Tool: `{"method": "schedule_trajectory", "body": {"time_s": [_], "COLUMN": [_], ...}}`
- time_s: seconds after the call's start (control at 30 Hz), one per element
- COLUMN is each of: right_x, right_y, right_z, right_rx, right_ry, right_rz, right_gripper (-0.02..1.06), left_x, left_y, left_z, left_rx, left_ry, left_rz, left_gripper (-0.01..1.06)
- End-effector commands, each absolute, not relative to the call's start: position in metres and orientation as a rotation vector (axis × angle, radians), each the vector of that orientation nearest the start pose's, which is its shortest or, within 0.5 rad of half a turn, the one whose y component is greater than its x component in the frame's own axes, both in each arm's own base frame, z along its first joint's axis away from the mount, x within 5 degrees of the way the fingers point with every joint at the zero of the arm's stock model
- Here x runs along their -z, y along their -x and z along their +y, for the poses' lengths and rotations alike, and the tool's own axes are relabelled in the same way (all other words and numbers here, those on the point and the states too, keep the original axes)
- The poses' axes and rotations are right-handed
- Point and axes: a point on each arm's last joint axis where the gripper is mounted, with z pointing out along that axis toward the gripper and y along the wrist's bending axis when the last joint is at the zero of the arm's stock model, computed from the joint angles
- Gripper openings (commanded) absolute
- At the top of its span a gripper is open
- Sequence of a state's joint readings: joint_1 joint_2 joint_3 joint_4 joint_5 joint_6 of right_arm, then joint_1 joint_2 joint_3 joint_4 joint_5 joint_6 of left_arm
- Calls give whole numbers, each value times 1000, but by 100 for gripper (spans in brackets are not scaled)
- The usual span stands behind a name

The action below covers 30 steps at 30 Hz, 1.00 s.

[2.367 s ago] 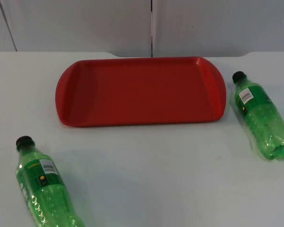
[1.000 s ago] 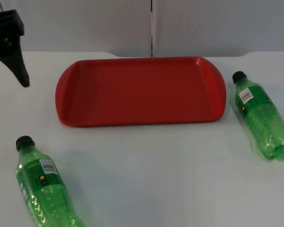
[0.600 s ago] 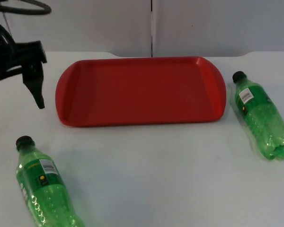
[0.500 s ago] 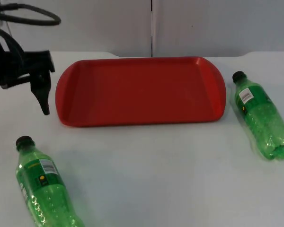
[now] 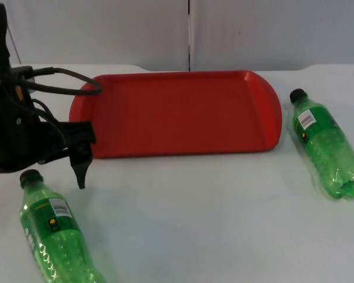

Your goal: Place the bottle upright on the tray.

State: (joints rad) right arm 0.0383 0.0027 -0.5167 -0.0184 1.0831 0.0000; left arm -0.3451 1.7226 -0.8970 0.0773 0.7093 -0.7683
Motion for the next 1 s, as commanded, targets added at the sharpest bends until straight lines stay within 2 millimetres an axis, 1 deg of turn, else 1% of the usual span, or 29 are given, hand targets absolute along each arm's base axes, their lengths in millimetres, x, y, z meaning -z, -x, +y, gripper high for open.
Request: {"method": "schedule_trajectory", "body": {"time_s": [0.0,0.07,0.17,0.23,0.4,0.6,0.73,0.97], "right_x": [-280,-280,-280,-280,-280,-280,-280,-280], "right_y": [7,7,7,7,7,7,7,7], "right_z": [-2,-2,-2,-2,-2,-2,-2,-2], "right_rx": [4,4,4,4,4,4,4,4], "right_ry": [38,38,38,38,38,38,38,38], "right_rz": [2047,2047,2047,2047,2047,2047,2047,2047], "right_gripper": [98,98,98,98,98,98,98,98], "left_x": [-150,-148,-140,-136,-133,-128,-117,-91], "left_y": [-277,-278,-279,-281,-283,-284,-280,-285], "left_z": [-98,-98,-99,-96,-84,-85,-84,-85], "left_rx": [67,74,57,70,65,138,117,103], "left_ry": [549,550,547,580,633,682,688,687], "left_rz": [2960,2956,2972,2968,2963,2914,2935,2948], "left_gripper": [105,105,105,105,105,105,105,105]}}
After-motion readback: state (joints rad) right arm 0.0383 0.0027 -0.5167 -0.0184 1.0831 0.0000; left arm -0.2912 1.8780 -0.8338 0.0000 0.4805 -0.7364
